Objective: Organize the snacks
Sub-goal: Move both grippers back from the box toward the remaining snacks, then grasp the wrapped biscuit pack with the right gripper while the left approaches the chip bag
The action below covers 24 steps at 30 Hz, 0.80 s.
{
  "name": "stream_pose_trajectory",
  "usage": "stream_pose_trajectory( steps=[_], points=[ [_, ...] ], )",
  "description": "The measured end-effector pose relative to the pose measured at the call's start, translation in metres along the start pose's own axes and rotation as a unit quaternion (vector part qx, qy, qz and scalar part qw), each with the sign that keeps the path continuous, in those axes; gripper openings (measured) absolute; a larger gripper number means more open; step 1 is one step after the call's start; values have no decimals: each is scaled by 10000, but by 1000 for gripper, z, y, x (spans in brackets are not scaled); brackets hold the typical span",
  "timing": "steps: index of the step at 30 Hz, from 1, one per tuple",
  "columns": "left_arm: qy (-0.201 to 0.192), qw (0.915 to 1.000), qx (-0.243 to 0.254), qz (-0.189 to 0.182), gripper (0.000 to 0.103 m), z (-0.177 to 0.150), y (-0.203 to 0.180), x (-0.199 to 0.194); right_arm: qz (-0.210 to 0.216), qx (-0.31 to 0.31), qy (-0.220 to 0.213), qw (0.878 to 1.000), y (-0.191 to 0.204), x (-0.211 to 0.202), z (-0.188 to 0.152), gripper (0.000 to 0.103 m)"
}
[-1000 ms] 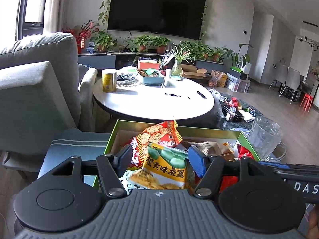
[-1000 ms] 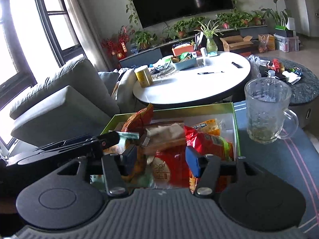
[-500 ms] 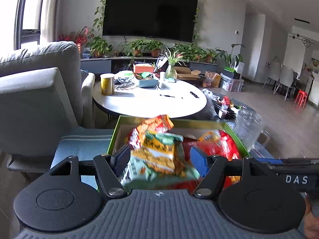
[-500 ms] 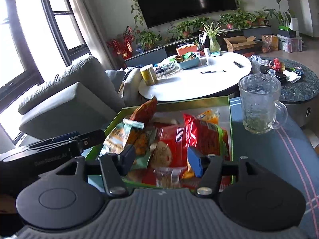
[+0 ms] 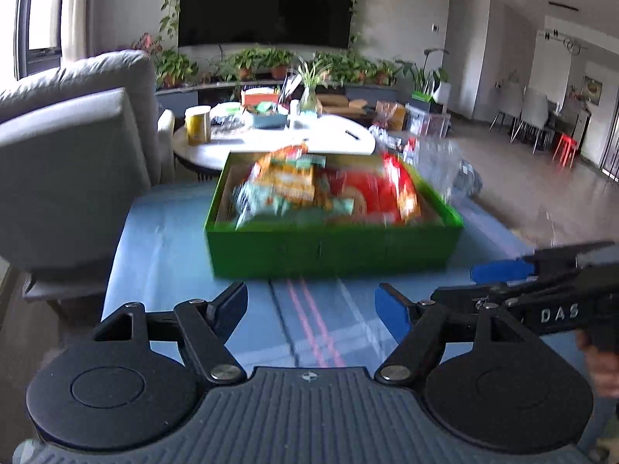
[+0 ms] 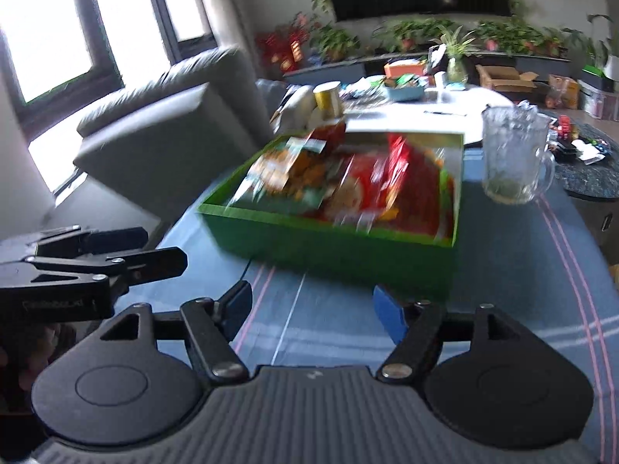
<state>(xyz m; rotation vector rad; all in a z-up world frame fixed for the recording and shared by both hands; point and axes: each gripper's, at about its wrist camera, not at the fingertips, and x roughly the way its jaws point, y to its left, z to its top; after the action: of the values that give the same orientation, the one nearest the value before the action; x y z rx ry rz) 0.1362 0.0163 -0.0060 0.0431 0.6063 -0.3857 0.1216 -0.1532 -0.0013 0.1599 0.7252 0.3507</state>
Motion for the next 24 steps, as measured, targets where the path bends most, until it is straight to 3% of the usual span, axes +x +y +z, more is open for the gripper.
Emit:
stream_pose_trajectory(
  steps=[6, 10, 15, 24],
  points=[
    [270, 9995, -156, -18, 71, -44, 4, -36, 442, -601, 426, 9963, 18, -8, -30, 85],
    [460, 9988, -2, -138, 72, -66, 0, -52, 642, -1110, 717, 9892, 31, -10, -49, 85],
    [662, 9973, 159, -269, 73, -85, -8, -55, 526, -1621, 846, 9817, 49, -8, -69, 85],
    [847, 9962, 65, -209, 73, -101, -7, -49, 502, -1700, 903, 9800, 58, -3, -78, 87]
  ],
)
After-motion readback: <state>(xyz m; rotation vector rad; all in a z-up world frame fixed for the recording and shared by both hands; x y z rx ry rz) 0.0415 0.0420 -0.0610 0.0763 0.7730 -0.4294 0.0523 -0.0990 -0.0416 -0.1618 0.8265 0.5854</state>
